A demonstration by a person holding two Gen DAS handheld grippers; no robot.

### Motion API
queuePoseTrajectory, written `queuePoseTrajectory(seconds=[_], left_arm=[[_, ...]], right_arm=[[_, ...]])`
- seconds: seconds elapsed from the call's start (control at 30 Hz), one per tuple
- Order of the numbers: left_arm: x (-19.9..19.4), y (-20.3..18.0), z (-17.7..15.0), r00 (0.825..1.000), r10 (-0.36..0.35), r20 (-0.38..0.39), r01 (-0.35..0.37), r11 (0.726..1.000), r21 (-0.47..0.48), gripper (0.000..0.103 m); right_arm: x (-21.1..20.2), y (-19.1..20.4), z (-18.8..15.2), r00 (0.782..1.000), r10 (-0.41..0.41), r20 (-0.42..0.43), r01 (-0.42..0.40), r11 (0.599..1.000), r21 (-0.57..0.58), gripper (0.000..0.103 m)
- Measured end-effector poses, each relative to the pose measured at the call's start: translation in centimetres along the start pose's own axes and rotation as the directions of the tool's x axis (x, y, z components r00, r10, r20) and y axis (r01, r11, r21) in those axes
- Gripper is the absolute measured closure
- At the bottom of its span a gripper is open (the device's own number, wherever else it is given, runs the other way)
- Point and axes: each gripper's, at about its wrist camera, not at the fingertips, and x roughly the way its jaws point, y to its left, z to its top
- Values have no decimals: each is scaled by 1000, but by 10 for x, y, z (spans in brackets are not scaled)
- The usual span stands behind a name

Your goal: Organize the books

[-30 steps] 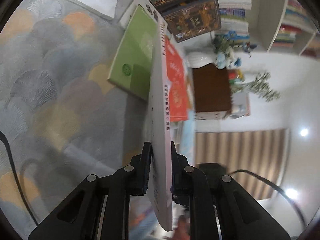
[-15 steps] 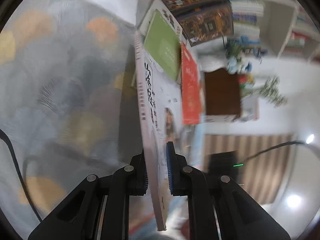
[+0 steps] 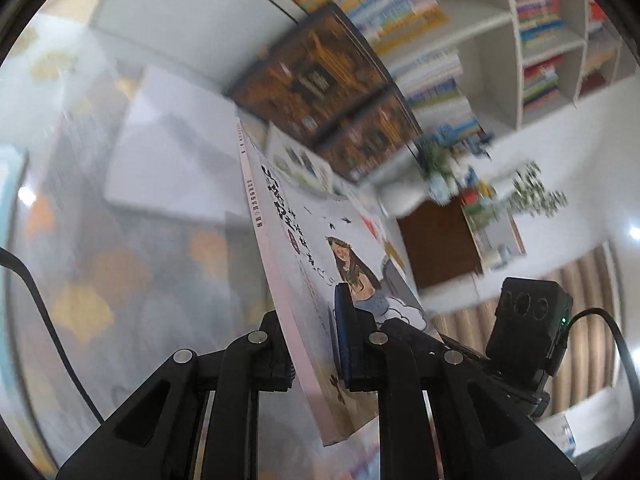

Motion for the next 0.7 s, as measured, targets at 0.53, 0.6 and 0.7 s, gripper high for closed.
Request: queuePoseTrajectory(seconds=[0.53,0.6,0.7], left_arm=[[74,90,89,979,204,31,-199,973,-114,91],[75,96,94,976,217,32,-211,970,-120,85],[71,104,101,971,236,43,-228,963,-142,78]], right_arm=[[167,-45,94,986,-13,-169,24,998,61,76],[175,-49,100,985,-26,-169,40,996,80,75],[184,-60,103,982,-52,-181,74,990,119,75]])
